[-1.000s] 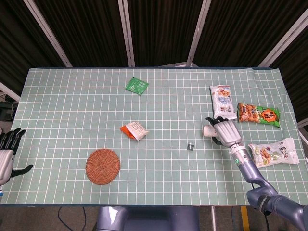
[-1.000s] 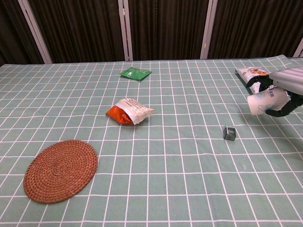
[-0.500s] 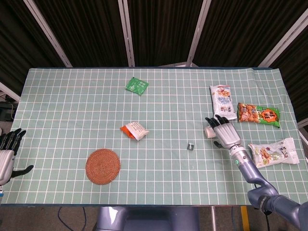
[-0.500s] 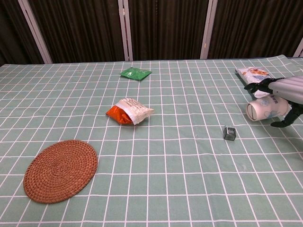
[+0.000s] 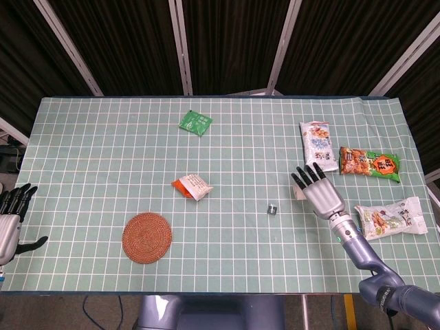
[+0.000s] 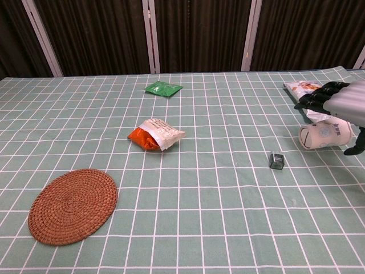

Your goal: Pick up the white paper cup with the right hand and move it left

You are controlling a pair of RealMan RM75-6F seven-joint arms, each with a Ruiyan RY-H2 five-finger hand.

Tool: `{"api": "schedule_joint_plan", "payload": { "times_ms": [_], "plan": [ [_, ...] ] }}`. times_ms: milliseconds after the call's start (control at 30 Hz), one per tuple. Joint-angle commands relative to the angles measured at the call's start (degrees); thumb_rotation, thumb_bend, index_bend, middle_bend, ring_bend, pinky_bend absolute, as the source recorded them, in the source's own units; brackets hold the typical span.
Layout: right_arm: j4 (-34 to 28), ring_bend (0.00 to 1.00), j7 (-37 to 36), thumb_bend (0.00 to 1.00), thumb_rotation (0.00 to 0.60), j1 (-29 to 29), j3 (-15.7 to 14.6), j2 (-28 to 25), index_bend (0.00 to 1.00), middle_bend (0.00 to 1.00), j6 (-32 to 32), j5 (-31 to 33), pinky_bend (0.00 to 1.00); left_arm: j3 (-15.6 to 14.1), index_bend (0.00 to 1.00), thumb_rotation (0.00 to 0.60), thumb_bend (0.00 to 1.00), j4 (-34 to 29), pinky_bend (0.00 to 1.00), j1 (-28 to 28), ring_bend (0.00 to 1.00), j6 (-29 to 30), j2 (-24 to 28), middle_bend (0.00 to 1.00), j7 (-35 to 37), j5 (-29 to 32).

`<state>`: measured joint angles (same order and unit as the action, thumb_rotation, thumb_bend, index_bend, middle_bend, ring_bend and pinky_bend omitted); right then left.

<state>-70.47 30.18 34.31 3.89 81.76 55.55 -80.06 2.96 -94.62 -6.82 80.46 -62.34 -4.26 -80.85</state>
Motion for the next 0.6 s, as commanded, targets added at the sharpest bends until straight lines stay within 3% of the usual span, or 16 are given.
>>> {"api": "schedule_joint_plan", "payload": {
  "times_ms": [33,267,600],
  "plan": [
    [-2.2,0.0,10.8,0.03,0.6,0.9,-1.8,0.2,0.0,0.03,1.6,-2.4,0.0,0.0,0.0,0.6,0.0,0.0,0.0,0.0,0.0,0.0,0.0,0.0,0.0,0.1],
    [1.8,0.0,24.7,0.04,0.6,1.8,-1.6,4.5,0.01,0.13,-0.3,1.0,0.0,0.0,0.0,0.6,0.0,0.1,0.0,-0.1,0.0,-0.3,0.0,0.0,0.1,0.3],
    [0.5,0.07,37.4,0.06,0.6,1.4,-0.9,6.7,0.08,0.23,-1.5,10.1,0.06,0.2,0.0,0.6,0.0,0.5,0.0,0.0,0.0,-0.5,0.4,0.0,1.2,0.8]
  ]
}}
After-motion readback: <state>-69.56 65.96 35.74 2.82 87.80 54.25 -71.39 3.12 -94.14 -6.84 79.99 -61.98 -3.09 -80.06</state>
